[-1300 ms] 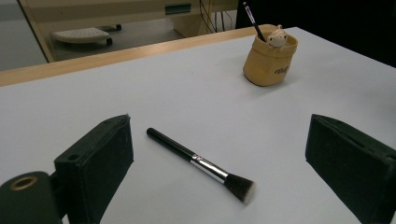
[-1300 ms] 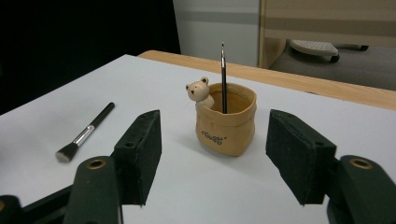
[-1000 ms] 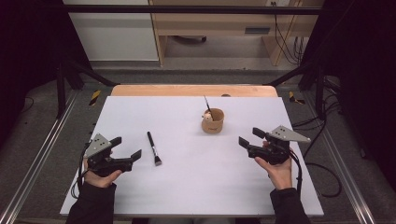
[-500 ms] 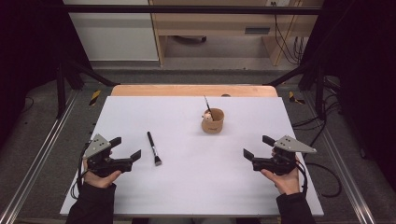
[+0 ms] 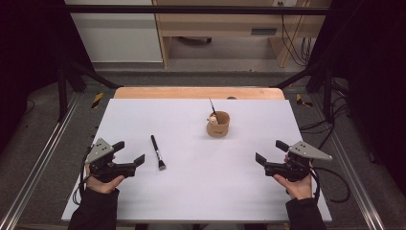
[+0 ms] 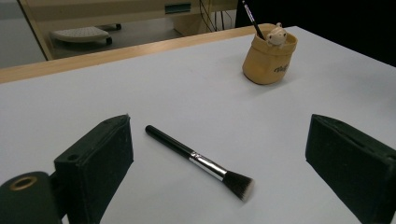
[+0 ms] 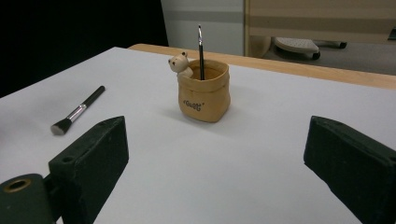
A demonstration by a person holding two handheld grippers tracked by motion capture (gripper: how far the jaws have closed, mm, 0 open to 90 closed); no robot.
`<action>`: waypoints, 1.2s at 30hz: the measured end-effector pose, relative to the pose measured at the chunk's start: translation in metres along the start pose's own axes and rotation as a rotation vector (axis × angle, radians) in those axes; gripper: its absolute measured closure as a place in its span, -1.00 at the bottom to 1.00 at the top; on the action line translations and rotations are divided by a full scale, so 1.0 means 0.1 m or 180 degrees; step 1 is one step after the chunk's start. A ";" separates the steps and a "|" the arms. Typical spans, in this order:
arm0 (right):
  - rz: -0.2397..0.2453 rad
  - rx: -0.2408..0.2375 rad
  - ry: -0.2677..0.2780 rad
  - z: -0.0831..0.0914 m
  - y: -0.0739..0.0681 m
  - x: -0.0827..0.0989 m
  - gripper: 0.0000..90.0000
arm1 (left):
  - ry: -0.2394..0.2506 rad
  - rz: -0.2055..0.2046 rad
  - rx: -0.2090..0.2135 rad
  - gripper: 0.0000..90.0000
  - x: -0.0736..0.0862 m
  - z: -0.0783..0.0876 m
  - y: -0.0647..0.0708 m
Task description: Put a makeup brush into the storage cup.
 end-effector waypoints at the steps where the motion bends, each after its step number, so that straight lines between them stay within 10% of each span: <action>1: -0.0007 0.0006 0.0007 0.00 0.00 0.00 -0.84 | 0.0007 0.0000 0.0003 -0.85 0.00 0.00 0.00; 36: -0.0039 0.0052 -0.0008 0.02 0.02 -0.01 -0.85 | -0.0062 0.0058 -0.0102 -0.84 -0.01 -0.17 0.04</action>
Point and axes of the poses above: each handheld gripper's, and its own axes: z roughly backward along the jaws, x roughly out of its underside, y roughly to its right, the point moved 10 cm from there along -z, roughly forward along the jaws, and after that the axes turned 8 degrees about z, right-handed, at the moved point
